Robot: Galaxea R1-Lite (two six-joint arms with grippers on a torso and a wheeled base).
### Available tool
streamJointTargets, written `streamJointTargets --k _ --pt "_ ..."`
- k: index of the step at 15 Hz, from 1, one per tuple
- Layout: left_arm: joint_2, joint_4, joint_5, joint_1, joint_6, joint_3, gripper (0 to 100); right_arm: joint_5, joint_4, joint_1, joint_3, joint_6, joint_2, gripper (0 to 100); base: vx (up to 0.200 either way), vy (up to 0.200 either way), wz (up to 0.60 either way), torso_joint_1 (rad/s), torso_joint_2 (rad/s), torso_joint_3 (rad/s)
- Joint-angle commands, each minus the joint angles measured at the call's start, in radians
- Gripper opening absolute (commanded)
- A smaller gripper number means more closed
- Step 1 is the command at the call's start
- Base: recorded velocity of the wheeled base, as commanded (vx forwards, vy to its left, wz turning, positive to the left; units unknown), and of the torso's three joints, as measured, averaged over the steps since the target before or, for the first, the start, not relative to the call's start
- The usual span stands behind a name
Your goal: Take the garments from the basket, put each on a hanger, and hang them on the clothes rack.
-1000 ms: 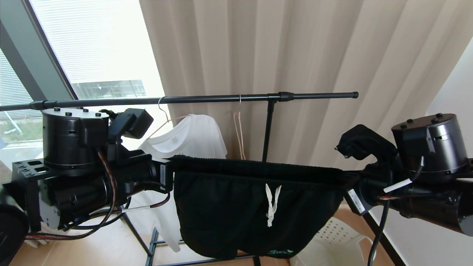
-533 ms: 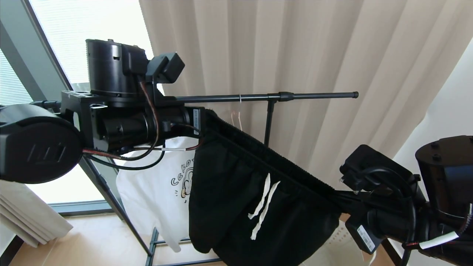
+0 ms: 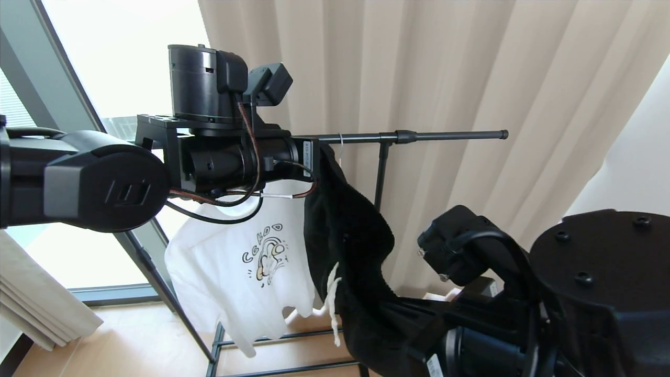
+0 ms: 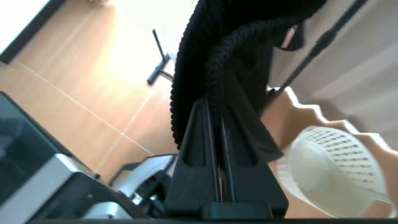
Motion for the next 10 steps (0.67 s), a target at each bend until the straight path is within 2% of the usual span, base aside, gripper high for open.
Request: streamJointTargets --k 1,4,5,7,10 --pt "0.001 -0.001 0.001 -0.004 -0.001 0.000 0 -0.006 -0.055 0.024 -0.048 0.047 0.102 0 0.000 0.000 0.00 0.000 0.00 0.000" --pt "-0.001 0.000 0.001 -0.004 -0.001 0.008 0 -0.007 -0.043 0.005 -0.043 0.041 0.073 0 0.000 0.000 0.00 0.000 0.00 0.000" --pt "-0.004 0.000 0.001 -0.002 -0.001 0.012 0 -0.007 -0.034 -0.024 -0.040 0.015 0.051 0 0.000 0.000 0.00 0.000 0.00 0.000" --pt "-0.017 0.006 0.002 0.001 -0.001 0.020 0 -0.007 -0.009 -0.087 -0.020 -0.054 0.021 0 0.000 0.000 0.00 0.000 0.00 0.000" --pt "-0.105 0.144 0.001 0.041 0.007 0.021 0 -0.019 -0.008 -0.262 0.024 -0.205 -0.019 0 0.000 0.000 0.00 0.000 0.00 0.000"
